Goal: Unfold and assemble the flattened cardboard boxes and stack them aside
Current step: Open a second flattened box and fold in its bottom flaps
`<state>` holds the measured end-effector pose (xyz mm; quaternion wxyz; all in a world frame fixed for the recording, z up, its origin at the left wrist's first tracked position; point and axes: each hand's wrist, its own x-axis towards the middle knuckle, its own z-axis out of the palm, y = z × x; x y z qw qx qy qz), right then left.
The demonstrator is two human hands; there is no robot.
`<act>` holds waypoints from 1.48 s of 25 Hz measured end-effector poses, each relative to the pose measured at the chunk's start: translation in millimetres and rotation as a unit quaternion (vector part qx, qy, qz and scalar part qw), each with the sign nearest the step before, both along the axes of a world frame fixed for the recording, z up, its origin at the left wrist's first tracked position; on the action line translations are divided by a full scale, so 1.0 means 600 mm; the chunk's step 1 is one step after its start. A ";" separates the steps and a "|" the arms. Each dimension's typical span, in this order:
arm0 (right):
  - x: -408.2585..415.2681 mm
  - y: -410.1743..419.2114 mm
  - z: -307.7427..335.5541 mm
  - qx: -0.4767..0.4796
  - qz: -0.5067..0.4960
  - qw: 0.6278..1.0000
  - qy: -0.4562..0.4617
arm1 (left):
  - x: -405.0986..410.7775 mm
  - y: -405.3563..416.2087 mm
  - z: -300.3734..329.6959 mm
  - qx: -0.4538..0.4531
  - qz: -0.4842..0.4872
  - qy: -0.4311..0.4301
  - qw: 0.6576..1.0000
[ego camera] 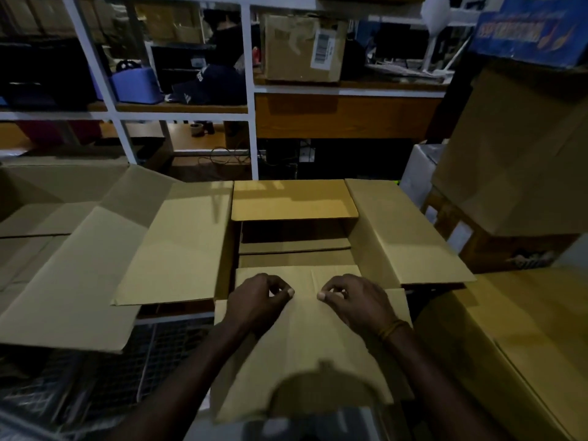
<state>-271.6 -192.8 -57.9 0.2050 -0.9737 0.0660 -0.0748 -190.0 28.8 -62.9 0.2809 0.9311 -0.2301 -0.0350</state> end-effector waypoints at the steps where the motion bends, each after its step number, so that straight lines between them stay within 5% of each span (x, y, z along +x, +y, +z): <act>1: 0.012 0.000 0.005 0.002 -0.006 1.000 0.015 | 0.007 -0.005 0.001 -0.002 0.003 0.005 1.000; 14: 0.302 -0.106 -0.025 -0.023 0.082 0.979 0.186 | 0.234 -0.137 -0.013 0.184 0.019 0.100 0.978; 19: 0.328 -0.102 -0.048 -0.003 0.100 0.991 0.087 | 0.269 -0.174 -0.011 0.212 0.026 0.069 0.975; 28: 0.468 -0.160 -0.003 -0.038 0.040 0.992 -0.112 | 0.410 -0.204 0.032 0.144 0.088 -0.145 0.975; 37: 0.603 -0.271 0.024 -0.165 0.019 0.986 -0.030 | 0.536 -0.229 0.036 0.221 0.113 -0.081 0.965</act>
